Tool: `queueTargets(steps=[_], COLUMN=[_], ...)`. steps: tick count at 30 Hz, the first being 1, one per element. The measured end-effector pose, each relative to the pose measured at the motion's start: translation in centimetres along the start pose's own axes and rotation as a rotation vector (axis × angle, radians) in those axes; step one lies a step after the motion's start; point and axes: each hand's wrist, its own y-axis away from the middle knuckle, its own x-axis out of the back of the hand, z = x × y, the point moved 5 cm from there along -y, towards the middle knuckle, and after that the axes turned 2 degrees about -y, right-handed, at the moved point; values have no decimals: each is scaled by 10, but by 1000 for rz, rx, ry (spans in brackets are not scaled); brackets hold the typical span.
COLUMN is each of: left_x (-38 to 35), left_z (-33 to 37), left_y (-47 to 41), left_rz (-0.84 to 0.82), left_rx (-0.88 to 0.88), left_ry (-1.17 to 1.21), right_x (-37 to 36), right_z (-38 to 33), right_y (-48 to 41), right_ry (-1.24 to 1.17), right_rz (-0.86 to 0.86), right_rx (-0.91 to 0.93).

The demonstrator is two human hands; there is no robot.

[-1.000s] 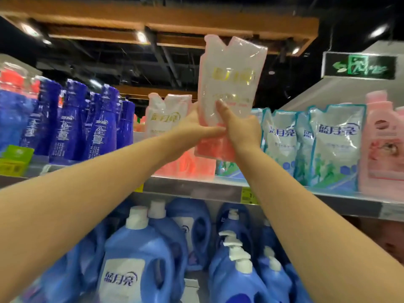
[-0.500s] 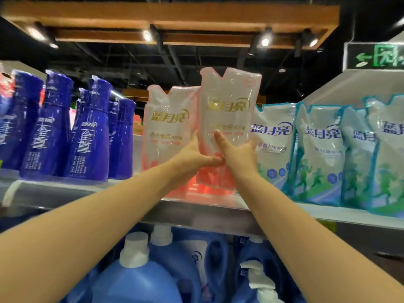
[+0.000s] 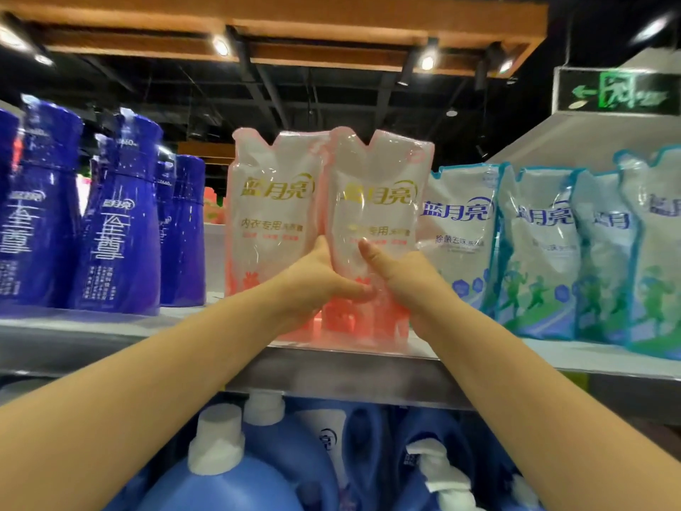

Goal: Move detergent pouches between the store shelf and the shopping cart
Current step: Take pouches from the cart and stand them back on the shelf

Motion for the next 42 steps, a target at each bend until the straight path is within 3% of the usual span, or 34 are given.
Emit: queueTargets(steps=[6, 13, 19, 24, 35, 39, 42], left_x=[10, 13, 14, 17, 14, 16, 18], left_z=[3, 4, 3, 12, 14, 26, 38], left_y=[-3, -4, 4, 22, 27, 39, 51], left_rz=[27, 48, 46, 267, 255, 375, 488], left_rx=[84, 131, 131, 4, -92, -287, -442], left_ry=[-435, -522, -580, -958, -1026, -1116, -1088], right_x=[1, 6, 16, 10, 10, 17, 29], right_z=[6, 4, 6, 3, -4, -19, -35], right_y=[-5, -1, 2, 7, 19, 28, 42], right_ry=[57, 73, 71, 107, 192, 289, 341], right_rz=[-34, -152, -127, -70, -2, -26, 42], right_rx=[-48, -116, -135, -91, -189, -199, -94])
